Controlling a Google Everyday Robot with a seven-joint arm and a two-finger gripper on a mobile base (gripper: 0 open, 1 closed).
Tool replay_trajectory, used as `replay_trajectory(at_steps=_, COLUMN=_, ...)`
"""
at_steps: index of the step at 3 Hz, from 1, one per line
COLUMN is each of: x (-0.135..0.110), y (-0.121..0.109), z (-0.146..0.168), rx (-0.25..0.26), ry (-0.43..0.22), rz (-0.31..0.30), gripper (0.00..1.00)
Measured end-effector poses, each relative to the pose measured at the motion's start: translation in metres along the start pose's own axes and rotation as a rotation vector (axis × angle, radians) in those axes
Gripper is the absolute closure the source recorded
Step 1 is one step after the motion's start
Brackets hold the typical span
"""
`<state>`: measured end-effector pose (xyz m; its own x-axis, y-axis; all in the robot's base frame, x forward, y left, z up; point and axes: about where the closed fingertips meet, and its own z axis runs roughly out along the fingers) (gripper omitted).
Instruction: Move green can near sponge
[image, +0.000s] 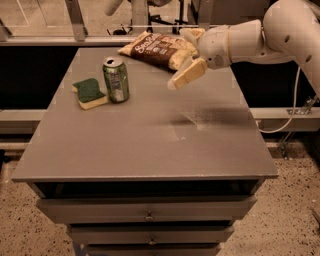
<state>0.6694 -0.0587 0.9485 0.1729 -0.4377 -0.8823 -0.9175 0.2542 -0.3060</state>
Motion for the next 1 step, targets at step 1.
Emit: replay_trajectory(at_steps=1, x=0.0, y=0.0, z=0.0, rx=0.0, ry=0.0, rz=0.0, gripper=0.0)
